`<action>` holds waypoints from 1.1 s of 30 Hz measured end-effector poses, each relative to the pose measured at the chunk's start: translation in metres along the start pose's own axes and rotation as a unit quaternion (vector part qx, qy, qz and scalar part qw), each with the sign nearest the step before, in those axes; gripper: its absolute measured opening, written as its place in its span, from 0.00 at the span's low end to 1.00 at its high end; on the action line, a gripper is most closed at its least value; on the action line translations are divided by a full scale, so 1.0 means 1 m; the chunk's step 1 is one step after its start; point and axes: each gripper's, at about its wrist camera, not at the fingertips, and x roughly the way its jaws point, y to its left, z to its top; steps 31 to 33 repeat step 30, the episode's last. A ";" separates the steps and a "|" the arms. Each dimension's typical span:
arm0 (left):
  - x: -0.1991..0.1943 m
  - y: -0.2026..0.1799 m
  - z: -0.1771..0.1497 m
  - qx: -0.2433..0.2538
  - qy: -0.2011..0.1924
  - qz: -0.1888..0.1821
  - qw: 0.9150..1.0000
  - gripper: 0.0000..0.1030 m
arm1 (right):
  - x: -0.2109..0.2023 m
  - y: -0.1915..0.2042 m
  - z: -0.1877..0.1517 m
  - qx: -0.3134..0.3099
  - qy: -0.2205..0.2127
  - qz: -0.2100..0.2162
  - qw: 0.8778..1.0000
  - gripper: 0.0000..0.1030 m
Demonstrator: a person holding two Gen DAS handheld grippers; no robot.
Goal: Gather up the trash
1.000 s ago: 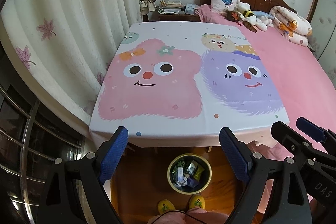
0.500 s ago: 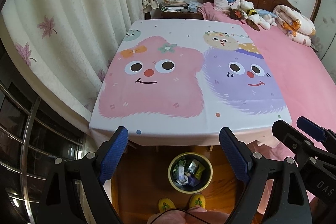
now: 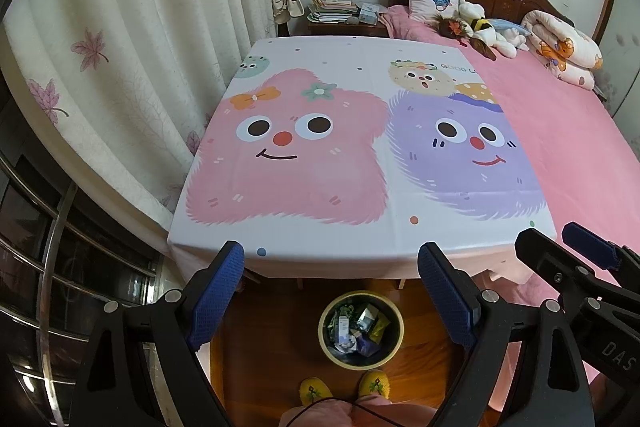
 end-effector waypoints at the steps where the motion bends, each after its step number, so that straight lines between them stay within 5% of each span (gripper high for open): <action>1: 0.001 0.000 0.000 0.000 0.001 0.000 1.000 0.87 | 0.002 0.000 -0.001 0.001 0.002 0.001 1.000 0.72; 33: 0.015 -0.008 -0.009 -0.009 0.022 0.017 1.000 0.87 | 0.009 0.001 -0.007 0.008 0.011 0.005 1.000 0.72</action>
